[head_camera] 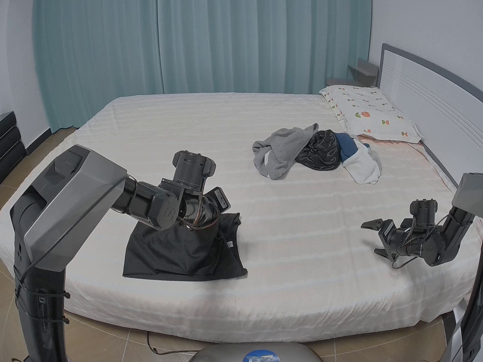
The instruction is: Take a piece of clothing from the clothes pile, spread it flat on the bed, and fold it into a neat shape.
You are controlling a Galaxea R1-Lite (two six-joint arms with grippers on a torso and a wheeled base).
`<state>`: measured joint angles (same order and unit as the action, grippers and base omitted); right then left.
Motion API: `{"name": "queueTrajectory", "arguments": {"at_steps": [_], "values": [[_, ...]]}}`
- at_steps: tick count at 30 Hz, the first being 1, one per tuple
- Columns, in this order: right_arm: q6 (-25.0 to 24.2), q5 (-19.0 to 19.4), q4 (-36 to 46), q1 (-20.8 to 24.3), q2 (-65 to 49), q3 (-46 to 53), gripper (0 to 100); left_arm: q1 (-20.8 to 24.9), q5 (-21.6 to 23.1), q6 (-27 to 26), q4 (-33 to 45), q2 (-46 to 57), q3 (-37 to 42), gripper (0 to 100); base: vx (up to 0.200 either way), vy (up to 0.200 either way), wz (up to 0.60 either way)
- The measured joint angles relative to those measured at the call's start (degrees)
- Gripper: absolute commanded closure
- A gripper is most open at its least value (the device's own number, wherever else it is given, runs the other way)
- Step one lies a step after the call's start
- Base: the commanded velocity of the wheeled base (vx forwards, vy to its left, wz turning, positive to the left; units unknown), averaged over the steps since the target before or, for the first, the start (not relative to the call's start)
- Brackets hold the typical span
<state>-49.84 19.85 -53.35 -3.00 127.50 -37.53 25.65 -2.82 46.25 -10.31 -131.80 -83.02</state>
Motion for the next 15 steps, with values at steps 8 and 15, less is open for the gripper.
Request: {"name": "queueTrajectory", "arguments": {"at_steps": [8, 15], "values": [[0.0, 0.0, 0.0, -0.1, 0.0, 0.0, 0, 0.7, -0.6, 0.6, 0.0, -1.3, -0.7, 0, 0.000, 0.000, 0.00], [0.0, 0.0, 0.0, -0.1, 0.0, 0.2, 0, 0.6, -1.0, 3.8, 0.3, -0.3, -0.3, 0, 0.000, 0.000, 0.00]]}}
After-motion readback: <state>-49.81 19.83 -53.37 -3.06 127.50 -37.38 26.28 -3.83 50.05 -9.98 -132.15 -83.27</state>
